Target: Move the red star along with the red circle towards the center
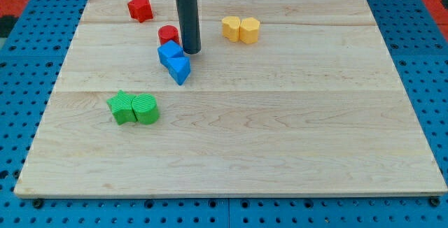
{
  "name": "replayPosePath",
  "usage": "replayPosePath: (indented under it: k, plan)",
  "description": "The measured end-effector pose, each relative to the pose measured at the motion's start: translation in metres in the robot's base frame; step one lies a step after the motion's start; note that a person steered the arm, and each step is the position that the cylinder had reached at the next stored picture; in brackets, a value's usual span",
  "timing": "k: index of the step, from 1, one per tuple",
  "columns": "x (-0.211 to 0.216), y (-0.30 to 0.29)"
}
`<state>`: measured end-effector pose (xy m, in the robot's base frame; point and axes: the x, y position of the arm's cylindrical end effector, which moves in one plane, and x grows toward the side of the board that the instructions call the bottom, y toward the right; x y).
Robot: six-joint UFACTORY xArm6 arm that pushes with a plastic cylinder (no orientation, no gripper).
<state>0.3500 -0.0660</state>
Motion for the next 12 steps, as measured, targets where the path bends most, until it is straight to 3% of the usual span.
replayPosePath:
  k: [1, 3, 4, 5, 6, 7, 9, 12]
  plan:
    - [-0.018, -0.049]
    - [-0.071, -0.09]
    - [-0.06, -0.049]
    - [-0.112, 0.0]
    - [-0.158, -0.01]
    - [-0.158, -0.02]
    - [-0.156, -0.114]
    - [-0.044, -0.129]
